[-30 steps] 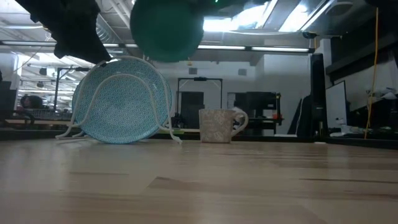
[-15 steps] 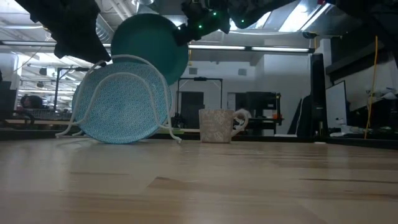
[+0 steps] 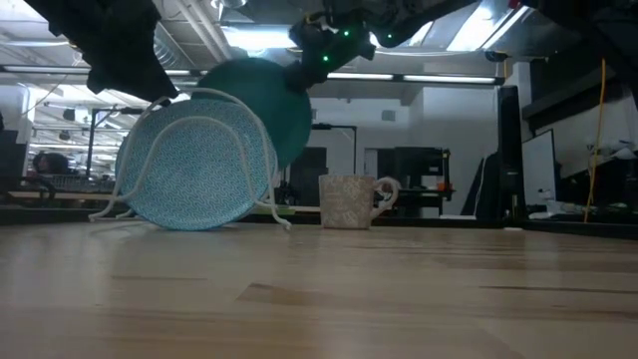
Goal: Sort dishes
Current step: Put the green plate into the dish rack, then return to Home Position
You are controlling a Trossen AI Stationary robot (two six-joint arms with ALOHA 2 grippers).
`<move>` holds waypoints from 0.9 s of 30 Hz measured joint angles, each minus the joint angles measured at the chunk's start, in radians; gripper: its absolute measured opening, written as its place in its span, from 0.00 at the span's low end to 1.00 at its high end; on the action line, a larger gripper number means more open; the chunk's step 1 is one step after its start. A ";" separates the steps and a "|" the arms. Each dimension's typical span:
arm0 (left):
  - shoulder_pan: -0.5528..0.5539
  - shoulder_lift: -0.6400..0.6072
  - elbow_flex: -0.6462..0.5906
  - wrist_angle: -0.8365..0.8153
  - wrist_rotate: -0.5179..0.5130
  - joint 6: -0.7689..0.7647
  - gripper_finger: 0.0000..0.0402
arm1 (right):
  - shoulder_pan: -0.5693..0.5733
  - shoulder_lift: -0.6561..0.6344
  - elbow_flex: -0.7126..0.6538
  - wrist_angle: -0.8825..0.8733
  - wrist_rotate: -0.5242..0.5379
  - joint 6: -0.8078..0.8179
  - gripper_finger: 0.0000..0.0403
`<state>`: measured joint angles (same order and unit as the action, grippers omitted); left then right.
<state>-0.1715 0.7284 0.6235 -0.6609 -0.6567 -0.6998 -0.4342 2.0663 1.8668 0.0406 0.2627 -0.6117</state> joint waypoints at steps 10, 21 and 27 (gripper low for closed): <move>0.000 -0.002 0.000 0.089 0.000 0.063 0.34 | 0.003 0.089 0.000 0.023 -0.104 0.005 0.15; 0.000 -0.003 0.000 0.153 0.000 0.152 0.34 | 0.003 0.126 0.000 0.035 -0.158 0.005 0.22; 0.000 -0.024 0.000 0.153 0.000 0.152 0.34 | 0.003 0.113 0.000 0.092 -0.192 0.035 0.23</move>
<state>-0.1712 0.7047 0.6235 -0.5078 -0.6567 -0.5483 -0.4316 2.1797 1.8671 0.1328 0.0704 -0.5768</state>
